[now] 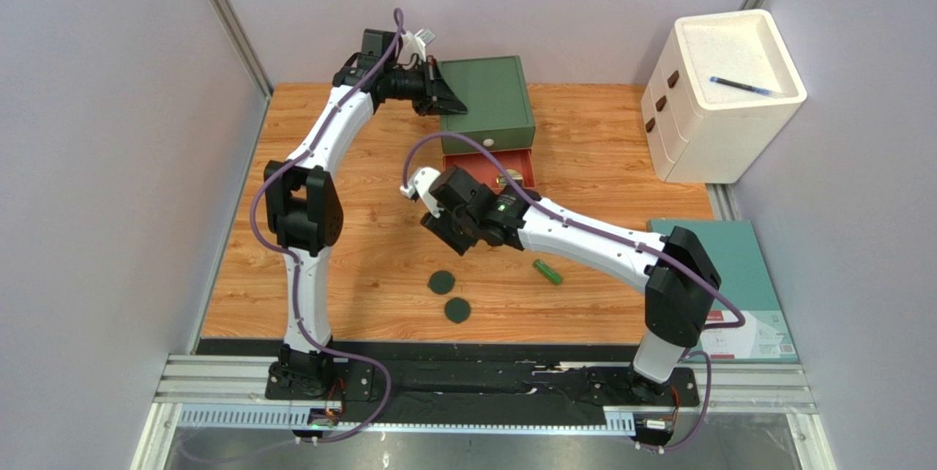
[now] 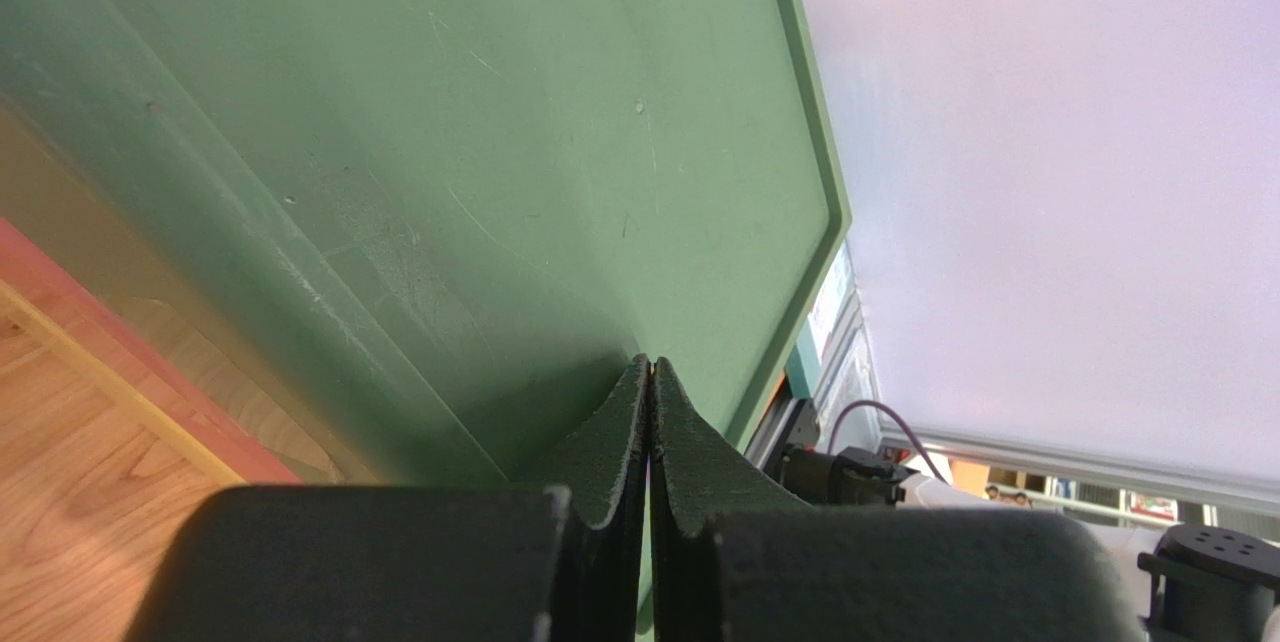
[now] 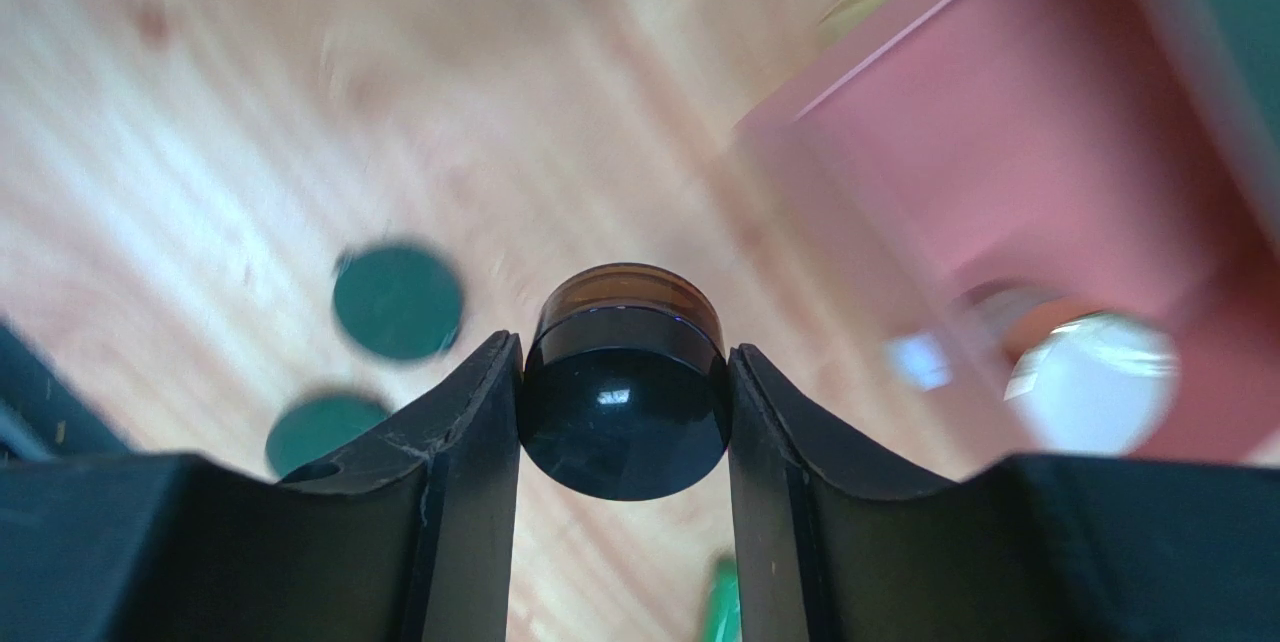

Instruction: Organize the makeup

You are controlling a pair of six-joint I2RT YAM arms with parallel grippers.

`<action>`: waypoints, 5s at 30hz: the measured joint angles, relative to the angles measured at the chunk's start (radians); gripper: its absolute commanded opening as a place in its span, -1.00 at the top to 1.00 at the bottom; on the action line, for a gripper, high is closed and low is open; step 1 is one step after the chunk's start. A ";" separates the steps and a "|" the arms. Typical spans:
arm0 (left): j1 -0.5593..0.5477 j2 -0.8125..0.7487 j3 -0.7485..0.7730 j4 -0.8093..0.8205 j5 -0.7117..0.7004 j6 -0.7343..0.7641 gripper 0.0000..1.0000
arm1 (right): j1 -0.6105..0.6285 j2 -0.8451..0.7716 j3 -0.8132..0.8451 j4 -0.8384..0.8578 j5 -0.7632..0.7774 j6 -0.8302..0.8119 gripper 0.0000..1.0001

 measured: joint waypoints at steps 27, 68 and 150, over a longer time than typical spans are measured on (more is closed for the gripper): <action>0.000 0.000 0.006 -0.012 -0.001 0.010 1.00 | -0.121 0.167 0.174 0.176 0.291 -0.056 -0.85; 0.003 0.007 0.024 -0.037 -0.005 0.016 1.00 | 0.050 0.246 -0.089 -0.137 -0.472 -0.107 -0.33; 0.014 0.031 0.060 -0.072 0.016 0.026 1.00 | 0.063 0.457 0.235 -0.253 -0.266 -0.066 -0.30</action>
